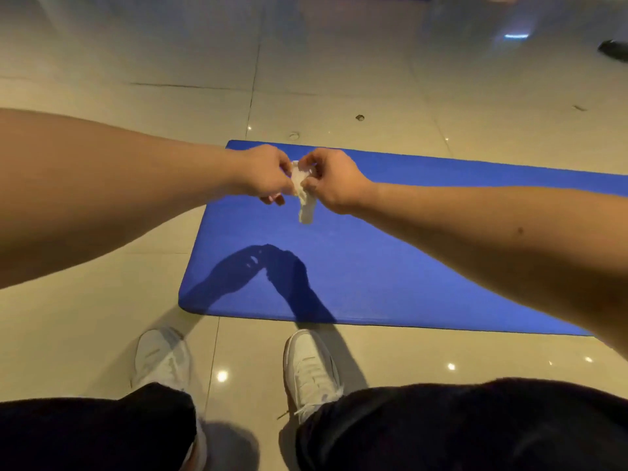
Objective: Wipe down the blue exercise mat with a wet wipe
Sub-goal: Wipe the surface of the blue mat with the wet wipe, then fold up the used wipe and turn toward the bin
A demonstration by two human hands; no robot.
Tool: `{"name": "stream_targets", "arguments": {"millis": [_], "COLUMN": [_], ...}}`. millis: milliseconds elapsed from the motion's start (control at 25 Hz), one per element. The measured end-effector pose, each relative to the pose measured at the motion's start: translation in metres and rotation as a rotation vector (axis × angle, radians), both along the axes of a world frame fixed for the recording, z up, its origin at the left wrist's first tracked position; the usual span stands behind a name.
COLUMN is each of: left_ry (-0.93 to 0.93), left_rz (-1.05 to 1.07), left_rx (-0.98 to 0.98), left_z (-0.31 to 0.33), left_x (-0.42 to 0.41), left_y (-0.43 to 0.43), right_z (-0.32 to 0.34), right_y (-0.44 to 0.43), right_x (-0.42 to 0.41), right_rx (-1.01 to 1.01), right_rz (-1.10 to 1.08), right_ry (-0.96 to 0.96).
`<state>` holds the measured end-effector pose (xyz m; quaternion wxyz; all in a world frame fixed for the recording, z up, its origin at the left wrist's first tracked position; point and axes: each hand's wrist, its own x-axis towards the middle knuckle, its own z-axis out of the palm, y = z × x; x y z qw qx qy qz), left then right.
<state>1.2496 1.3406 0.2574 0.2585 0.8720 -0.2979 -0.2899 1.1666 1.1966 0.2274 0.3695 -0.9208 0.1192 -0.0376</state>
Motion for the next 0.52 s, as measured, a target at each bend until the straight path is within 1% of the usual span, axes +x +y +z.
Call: {"name": "stream_targets", "arguments": {"millis": [80, 120, 240, 320, 520], "left_ry": [-0.004, -0.034, -0.108, -0.159, -0.194], "left_rz": [0.022, 0.008, -0.030, -0.067, -0.112], "left_rx": [-0.106, -0.120, -0.127, -0.129, -0.194], "left_z": [0.039, 0.057, 0.094, 0.111, 0.137], "left_x": [-0.023, -0.041, -0.079, -0.109, -0.150], "left_y": [-0.016, -0.024, -0.036, -0.048, -0.065], "right_z": [0.022, 0.037, 0.069, 0.091, 0.130], "right_y": [-0.012, -0.020, -0.029, -0.035, -0.045], "right_x": [-0.023, -0.043, -0.081, -0.116, -0.174], "right_rx": [0.141, 0.184, 0.314, 0.373, 0.509], "right_rz": [-0.137, -0.191, -0.219, -0.278, -0.352], "right_ry": [-0.080, -0.116, -0.154, -0.147, -0.088]}}
